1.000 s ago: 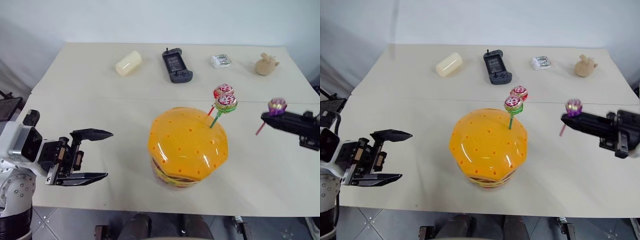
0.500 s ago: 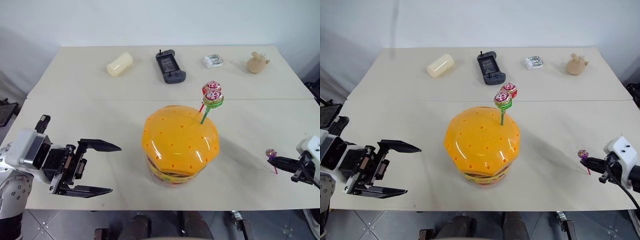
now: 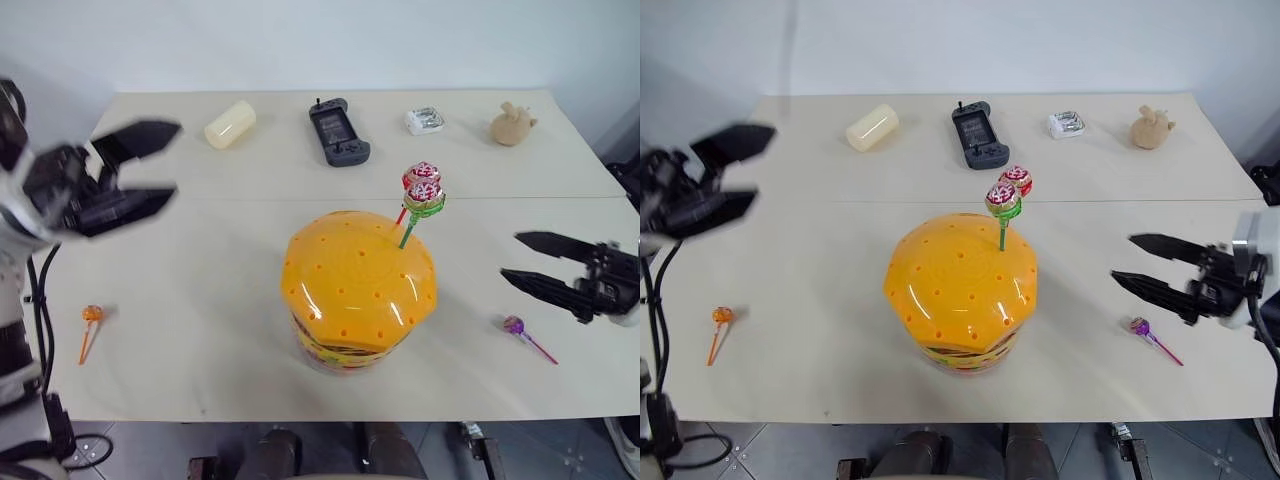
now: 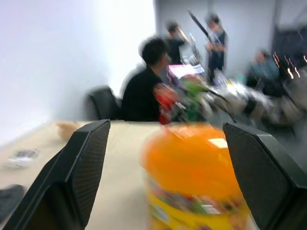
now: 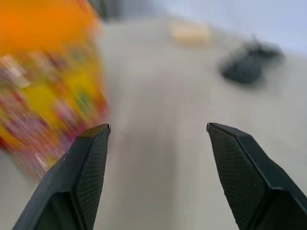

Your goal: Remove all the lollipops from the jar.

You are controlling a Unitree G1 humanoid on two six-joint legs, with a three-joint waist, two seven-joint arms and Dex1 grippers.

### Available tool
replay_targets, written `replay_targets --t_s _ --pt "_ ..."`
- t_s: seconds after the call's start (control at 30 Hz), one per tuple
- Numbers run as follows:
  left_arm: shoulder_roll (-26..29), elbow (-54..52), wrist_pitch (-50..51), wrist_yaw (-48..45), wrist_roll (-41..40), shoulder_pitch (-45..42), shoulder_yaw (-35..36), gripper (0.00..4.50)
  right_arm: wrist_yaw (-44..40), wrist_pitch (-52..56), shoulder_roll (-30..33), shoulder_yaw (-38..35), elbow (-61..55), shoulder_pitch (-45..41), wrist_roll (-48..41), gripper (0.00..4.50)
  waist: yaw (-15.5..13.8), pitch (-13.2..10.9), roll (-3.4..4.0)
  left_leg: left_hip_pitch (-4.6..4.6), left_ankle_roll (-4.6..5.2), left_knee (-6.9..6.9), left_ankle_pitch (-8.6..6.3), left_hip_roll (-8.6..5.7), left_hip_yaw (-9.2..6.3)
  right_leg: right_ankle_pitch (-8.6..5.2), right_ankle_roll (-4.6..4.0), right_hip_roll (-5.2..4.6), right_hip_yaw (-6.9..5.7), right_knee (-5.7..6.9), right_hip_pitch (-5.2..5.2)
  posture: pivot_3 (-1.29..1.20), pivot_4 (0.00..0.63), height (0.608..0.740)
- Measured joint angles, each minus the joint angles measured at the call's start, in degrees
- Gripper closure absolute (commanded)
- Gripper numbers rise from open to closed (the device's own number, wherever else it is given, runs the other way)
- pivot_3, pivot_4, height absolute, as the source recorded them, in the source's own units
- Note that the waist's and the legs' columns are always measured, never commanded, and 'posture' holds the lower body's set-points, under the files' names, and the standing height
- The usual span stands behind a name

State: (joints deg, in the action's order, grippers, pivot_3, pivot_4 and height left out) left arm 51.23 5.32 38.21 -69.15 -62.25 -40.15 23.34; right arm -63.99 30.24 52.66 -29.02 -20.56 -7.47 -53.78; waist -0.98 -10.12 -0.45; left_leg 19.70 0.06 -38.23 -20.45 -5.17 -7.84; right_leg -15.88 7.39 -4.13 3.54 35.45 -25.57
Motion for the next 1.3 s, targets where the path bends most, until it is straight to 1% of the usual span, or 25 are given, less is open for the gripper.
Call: replay_targets --t_s 0.1,0.23,0.3,0.43,0.47,0.5,0.53,0.57,0.6,0.63,0.67,0.73,0.8,0.87,1.03,1.13,1.3 --pt "1.1 2.7 4.4 -1.3 -0.2 -2.8 -0.8 0.50 3.4 3.5 -0.1 4.2 -7.6 -6.2 -6.1 1.12 0.2 0.0 0.00 0.07 0.00 0.02 0.00 -0.01 -0.11 0.00 0.00 -0.04 -0.11 0.02 -0.02 0.00 0.150 0.740" --pt "1.0 2.7 8.1 -1.9 -0.5 -1.6 -0.8 0.50 7.4 6.2 -0.2 8.2 -8.8 -12.6 -9.2 1.12 0.1 0.0 0.00 0.42 0.04 -0.18 -0.02 -0.11 -0.18 0.01 0.01 -0.16 -0.20 0.03 -0.24 0.00 0.150 0.740" --pt "0.9 2.1 9.5 -1.7 -0.6 -1.0 -0.8 0.50 8.6 6.9 -0.5 9.3 -9.5 -14.4 -10.8 1.12 0.1 0.0 -0.02 0.62 0.03 -0.31 -0.02 -0.11 -0.24 0.01 0.01 -0.16 -0.26 0.10 -0.44 0.00 0.150 0.740" --pt "0.6 2.1 10.7 -1.6 -0.1 0.5 -1.2 0.50 9.9 8.2 -0.6 10.6 -10.9 -16.2 -13.5 1.12 -0.1 0.0 -0.03 0.67 0.03 -0.41 -0.02 -0.14 -0.24 0.01 0.01 -0.17 -0.27 0.12 -0.49 0.00 0.150 0.740" --pt "-0.1 0.2 9.5 -1.7 0.7 3.9 -0.4 0.50 9.9 8.6 -0.6 11.0 -11.1 -16.9 -14.0 1.12 -0.2 0.0 -0.01 0.69 0.03 -0.47 -0.03 -0.14 -0.25 0.02 0.01 -0.18 -0.28 0.10 -0.46 0.00 0.150 0.740" --pt "-2.1 -4.8 7.1 -2.5 1.0 10.9 1.8 0.50 9.7 8.8 -0.3 11.2 -11.5 -17.1 -14.5 1.12 0.1 0.2 0.35 0.59 0.11 -0.26 -0.06 -0.13 -0.05 0.09 0.00 -0.30 -0.27 0.05 -0.46 0.00 0.150 0.740" --pt "-6.7 -12.5 3.3 -4.2 1.8 23.7 4.3 0.50 9.1 9.0 0.4 10.8 -12.2 -16.5 -14.7 1.12 0.8 0.5 0.83 0.26 0.36 0.02 -0.21 -0.14 0.50 0.08 -0.02 -0.43 -0.24 0.07 -0.40 0.00 0.150 0.740" --pt "-11.1 -15.5 1.8 -5.0 2.8 32.1 3.3 0.50 8.7 9.1 0.6 10.7 -12.2 -16.0 -14.7 1.12 1.1 0.5 0.85 0.09 0.49 0.09 -0.29 -0.14 0.78 0.07 -0.05 -0.46 -0.21 0.11 -0.38 0.00 0.150 0.740" --pt "-14.0 -16.9 0.5 -5.2 3.5 36.9 2.2 0.50 8.3 9.5 0.7 10.7 -12.2 -15.5 -14.7 1.12 1.2 0.2 0.35 0.22 0.47 0.04 -0.29 -0.02 0.78 0.07 -0.05 -0.38 -0.28 0.05 -0.46 0.00 0.150 0.740" --pt "-14.6 -17.5 -0.2 -5.2 3.9 37.7 2.0 0.50 8.2 9.8 0.8 10.7 -12.2 -15.5 -14.7 1.12 1.0 0.0 -0.39 0.71 0.23 -0.37 -0.25 0.12 0.53 0.07 -0.06 -0.29 -0.43 0.05 -0.87 0.00 0.150 0.740" --pt "-14.5 -19.2 -1.8 -5.1 4.3 37.7 2.1 0.50 8.3 9.8 0.8 11.0 -12.3 -16.1 -14.8 1.12 0.6 -0.1 -0.70 1.17 -0.04 -1.02 -0.33 0.39 0.18 0.22 -0.31 -0.10 -0.55 0.07 -0.99 0.00 0.150 0.740" --pt "-14.1 -23.0 -3.9 -4.9 4.4 37.7 2.6 0.50 8.5 9.7 0.6 11.2 -13.2 -17.1 -15.1 1.12 -0.6 0.0 -0.69 1.10 -0.10 -1.12 -0.27 0.40 0.21 0.42 -0.40 -0.09 -0.64 0.00 -0.82 0.00 0.150 0.740" --pt "-14.1 -25.6 -5.3 -3.9 4.5 37.6 2.4 0.50 9.3 9.7 -0.2 12.2 -13.1 -18.1 -15.0 1.12 -1.2 -0.1 -0.35 0.71 0.09 -0.91 -0.13 0.21 0.52 0.55 -0.27 -0.21 -0.67 -0.05 -0.54 0.00 0.150 0.740" --pt "-14.2 -25.9 -6.1 -2.8 4.5 37.1 2.1 0.50 9.9 9.7 -0.4 13.0 -13.0 -18.7 -14.4 1.12 -1.2 -0.1 -0.18 0.42 0.13 -0.80 -0.14 0.22 0.60 0.55 -0.26 -0.20 -0.64 -0.09 -0.28 0.00 0.150 0.740" --pt "-14.2 -25.9 -6.7 -1.5 4.4 36.4 1.3 0.50 10.6 9.7 -1.5 14.2 -12.8 -20.9 -13.9 1.12 -0.5 -0.1 -0.17 0.48 0.11 -0.77 -0.25 0.39 0.60 0.54 -0.28 -0.04 -0.67 -0.24 -0.35 0.00 0.150 0.740" --pt "-14.1 -25.9 -7.0 -1.1 4.3 36.0 1.1 0.50 11.6 9.8 -3.0 15.7 -12.7 -21.8 -14.1 1.74 -0.3 -0.1 -0.17 0.53 0.15 -0.77 -0.30 0.40 0.67 0.54 -0.28 -0.03 -0.64 -0.31 -0.42 0.00 0.150 0.740" --pt "-14.1 -25.9 -7.1 -0.3 3.9 35.9 1.1 0.50 12.5 9.7 -4.2 17.1 -11.6 -23.2 -13.1 3.42 -0.4 -0.1 -0.17 0.54 0.17 -0.79 -0.31 0.40 0.70 0.54 -0.27 -0.04 -0.66 -0.34 -0.41 0.00 0.150 0.740"
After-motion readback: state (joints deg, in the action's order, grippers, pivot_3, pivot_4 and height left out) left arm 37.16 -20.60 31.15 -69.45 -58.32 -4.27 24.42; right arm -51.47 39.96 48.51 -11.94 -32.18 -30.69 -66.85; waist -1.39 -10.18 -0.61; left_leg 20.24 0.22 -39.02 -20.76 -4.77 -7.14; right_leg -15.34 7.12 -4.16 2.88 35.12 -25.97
